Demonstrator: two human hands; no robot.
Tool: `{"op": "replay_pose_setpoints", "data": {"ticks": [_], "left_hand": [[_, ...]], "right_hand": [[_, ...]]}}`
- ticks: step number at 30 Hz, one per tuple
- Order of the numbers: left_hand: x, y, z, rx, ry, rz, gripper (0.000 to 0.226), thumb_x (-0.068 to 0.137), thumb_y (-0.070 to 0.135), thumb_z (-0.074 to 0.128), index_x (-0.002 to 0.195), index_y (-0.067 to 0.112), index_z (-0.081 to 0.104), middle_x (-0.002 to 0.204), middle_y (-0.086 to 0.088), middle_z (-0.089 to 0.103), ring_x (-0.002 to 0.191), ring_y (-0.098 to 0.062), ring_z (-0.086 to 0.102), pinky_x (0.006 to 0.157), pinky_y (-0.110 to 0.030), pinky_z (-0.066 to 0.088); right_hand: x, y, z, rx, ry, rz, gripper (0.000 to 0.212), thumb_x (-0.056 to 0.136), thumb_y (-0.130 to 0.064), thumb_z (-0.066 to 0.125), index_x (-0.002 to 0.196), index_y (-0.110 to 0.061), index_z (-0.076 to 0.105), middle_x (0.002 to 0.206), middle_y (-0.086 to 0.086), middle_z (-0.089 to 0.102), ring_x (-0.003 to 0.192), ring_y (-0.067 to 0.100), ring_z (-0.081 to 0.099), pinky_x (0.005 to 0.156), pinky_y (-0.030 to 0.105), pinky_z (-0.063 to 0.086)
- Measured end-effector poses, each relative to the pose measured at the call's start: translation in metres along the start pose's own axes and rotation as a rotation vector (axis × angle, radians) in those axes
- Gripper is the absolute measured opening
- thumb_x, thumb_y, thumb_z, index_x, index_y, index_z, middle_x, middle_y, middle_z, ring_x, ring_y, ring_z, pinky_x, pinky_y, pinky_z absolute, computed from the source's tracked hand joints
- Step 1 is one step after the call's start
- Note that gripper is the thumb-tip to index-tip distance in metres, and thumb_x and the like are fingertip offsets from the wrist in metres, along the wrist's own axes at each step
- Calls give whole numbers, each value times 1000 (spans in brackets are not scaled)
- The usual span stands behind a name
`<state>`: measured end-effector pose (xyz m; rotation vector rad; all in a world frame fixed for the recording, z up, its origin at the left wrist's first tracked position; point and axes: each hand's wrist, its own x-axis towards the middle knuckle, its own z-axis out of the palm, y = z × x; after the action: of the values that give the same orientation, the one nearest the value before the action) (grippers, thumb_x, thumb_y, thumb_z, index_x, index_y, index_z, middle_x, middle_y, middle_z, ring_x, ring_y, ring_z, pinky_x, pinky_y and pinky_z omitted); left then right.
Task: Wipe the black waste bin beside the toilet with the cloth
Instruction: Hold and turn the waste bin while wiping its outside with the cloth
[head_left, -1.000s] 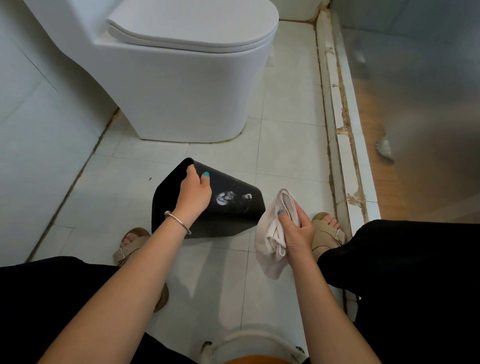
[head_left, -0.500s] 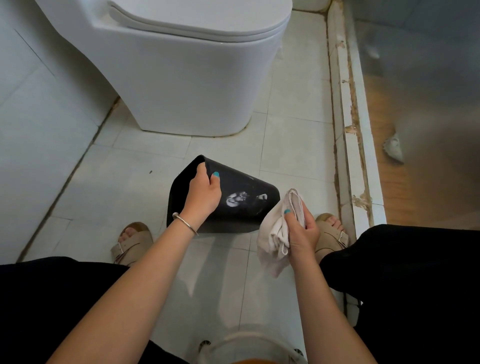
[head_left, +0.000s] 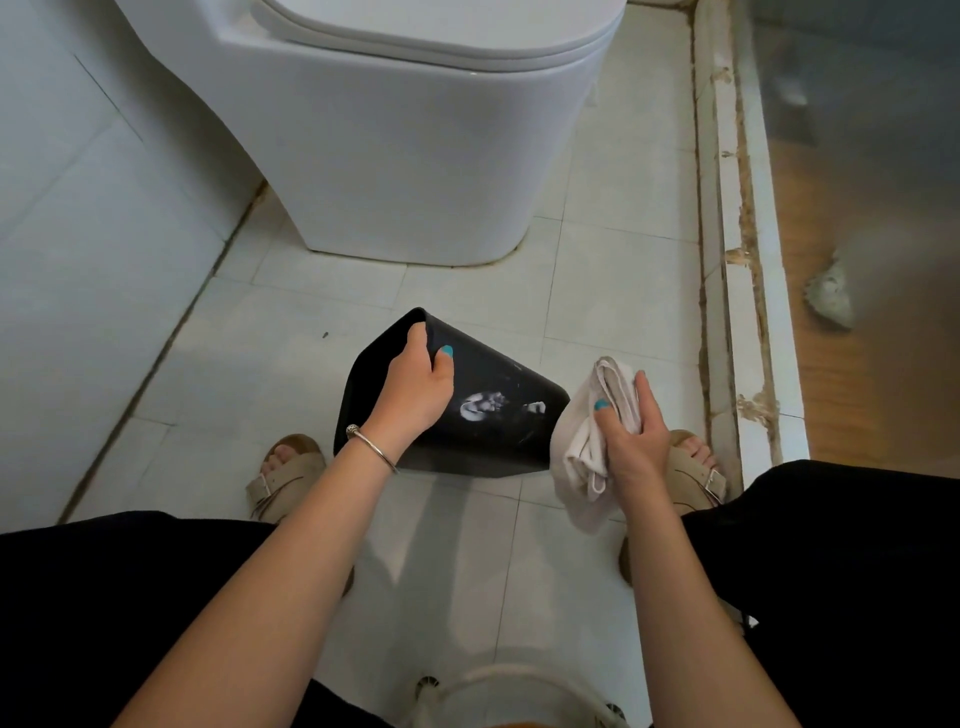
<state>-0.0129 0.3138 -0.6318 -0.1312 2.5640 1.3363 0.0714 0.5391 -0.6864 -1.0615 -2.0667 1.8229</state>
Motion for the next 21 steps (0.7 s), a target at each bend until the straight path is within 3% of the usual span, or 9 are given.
{"op": "replay_pose_setpoints", "data": {"ticks": [3,5,8,10,13,15,18,20,21], "left_hand": [[2,3,0,17,-27,5,54,101,25,39,149,15,18,88,15,45,56,3,42,42,-2,35],[5,5,-1,43,-58,5,51,100,26,38,147,14,21,78,8,49,58,-4,45,46,-13,38],[14,8,-8,104,-95,26,50,100,27,39,145,12,25,106,-8,59,77,-11,53,68,-24,40],[20,10,-11,142,-104,36,52,100,28,40,147,13,23,129,-8,52,95,-12,52,79,-24,37],[22,5,-13,138,-123,102,38,99,27,43,135,14,39,113,-5,57,78,0,49,64,-16,38],[20,-3,-14,108,-119,138,29,98,26,45,125,15,45,106,-8,58,79,-3,52,65,-15,42],[15,-11,-17,61,-115,98,37,98,27,45,132,13,42,117,-7,57,98,-15,57,82,-29,50],[11,-13,-17,44,-116,42,49,99,28,43,144,13,30,139,-8,46,123,-23,47,103,-33,39],[9,-13,-17,40,-112,21,54,99,29,43,147,14,24,145,-6,40,131,-23,41,104,-29,32]], "right_hand": [[-2,1,0,28,6,-1,68,88,-13,65,147,-33,37,147,-4,45,124,11,49,97,21,42],[-7,5,-3,67,8,4,73,87,-14,66,146,-42,34,148,-7,42,126,11,48,102,26,43],[-15,14,-8,124,50,40,76,86,-12,68,146,-45,33,148,-6,42,128,14,48,108,38,42],[-16,19,-10,169,79,67,75,86,-10,68,146,-40,35,147,-6,43,128,14,49,108,40,42],[-15,21,-11,224,91,88,72,86,-6,67,146,-35,39,146,-6,44,125,12,52,106,36,44],[-14,19,-10,250,78,82,69,88,-6,66,145,-33,40,145,-8,46,119,7,55,98,27,49],[-13,14,-10,229,20,80,67,89,-8,66,143,-39,41,138,-10,50,107,0,57,83,19,53],[-12,11,-9,177,-27,66,66,89,-9,66,141,-43,42,135,-11,53,108,3,58,86,23,54],[-12,10,-8,140,-51,53,65,89,-10,66,141,-44,43,134,-11,54,110,4,57,91,28,53]]}}
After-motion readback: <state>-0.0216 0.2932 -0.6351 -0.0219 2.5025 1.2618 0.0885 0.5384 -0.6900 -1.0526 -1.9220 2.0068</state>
